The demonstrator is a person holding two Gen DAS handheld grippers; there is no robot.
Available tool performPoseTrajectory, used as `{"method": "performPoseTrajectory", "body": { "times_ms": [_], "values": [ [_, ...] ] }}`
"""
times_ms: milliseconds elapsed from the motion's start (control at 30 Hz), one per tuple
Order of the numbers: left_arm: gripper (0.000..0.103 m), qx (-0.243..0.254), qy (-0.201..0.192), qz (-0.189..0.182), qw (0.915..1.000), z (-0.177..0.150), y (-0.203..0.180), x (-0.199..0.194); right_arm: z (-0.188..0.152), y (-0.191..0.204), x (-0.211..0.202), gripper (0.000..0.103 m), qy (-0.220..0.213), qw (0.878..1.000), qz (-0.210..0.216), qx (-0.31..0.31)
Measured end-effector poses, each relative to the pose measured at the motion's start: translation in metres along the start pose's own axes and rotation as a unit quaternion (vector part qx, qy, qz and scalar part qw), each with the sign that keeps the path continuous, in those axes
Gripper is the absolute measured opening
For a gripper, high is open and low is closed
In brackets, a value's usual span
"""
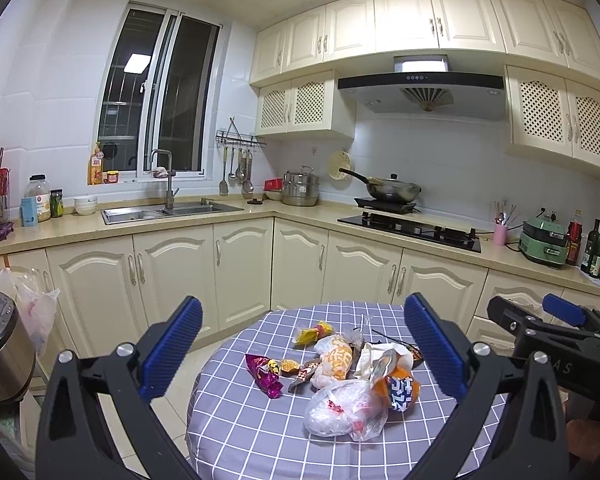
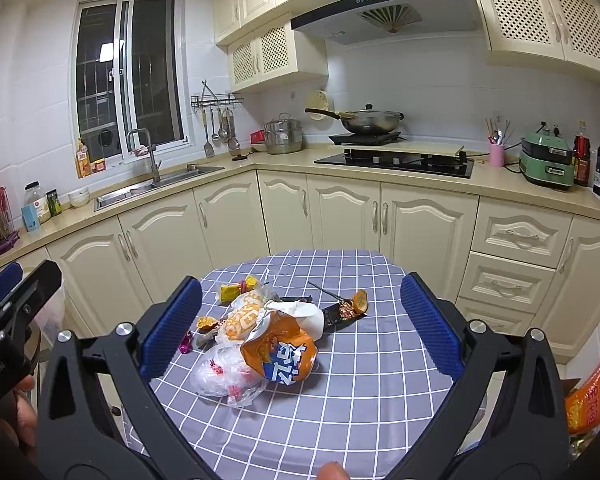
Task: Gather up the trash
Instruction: 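Move both tools toward the trash pile on the table, then grasp the orange soda can with right tool while left tool grasps clear plastic bag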
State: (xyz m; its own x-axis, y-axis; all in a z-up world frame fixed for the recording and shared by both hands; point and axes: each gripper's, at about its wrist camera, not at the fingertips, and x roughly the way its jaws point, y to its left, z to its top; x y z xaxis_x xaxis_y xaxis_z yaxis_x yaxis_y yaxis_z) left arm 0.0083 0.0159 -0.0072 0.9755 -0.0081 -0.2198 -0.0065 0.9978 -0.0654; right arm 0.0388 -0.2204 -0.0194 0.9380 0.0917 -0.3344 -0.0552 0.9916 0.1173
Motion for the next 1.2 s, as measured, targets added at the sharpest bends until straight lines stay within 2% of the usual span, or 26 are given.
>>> {"method": "performPoseTrajectory", "body": {
  "times_ms": [533, 867, 1033, 1200],
  "values": [
    [0.099, -0.008, 0.009, -0.005, 0.9999, -0.010, 0.007, 0.013, -0.003, 0.003, 0.012, 0.097, 0.011, 1.000, -0.001, -0.009],
    [0.099, -0.010, 0.032, -0.002, 0.9995, -0.024, 0.013, 0.033, -0.011, 0.006, 0.032, 0.097, 0.030, 0.999, -0.006, -0.017],
    [0.099, -0.013, 0.055, 0.007, 0.9984, -0.041, 0.020, 0.051, -0.027, 0.000, 0.058, 0.097, 0.063, 0.998, -0.009, -0.018],
    [0.099, -0.017, 0.088, 0.016, 0.9959, -0.062, 0.029, 0.073, -0.053, -0.002, 0.094, 0.097, 0.121, 0.992, 0.010, -0.021]
  ]
}}
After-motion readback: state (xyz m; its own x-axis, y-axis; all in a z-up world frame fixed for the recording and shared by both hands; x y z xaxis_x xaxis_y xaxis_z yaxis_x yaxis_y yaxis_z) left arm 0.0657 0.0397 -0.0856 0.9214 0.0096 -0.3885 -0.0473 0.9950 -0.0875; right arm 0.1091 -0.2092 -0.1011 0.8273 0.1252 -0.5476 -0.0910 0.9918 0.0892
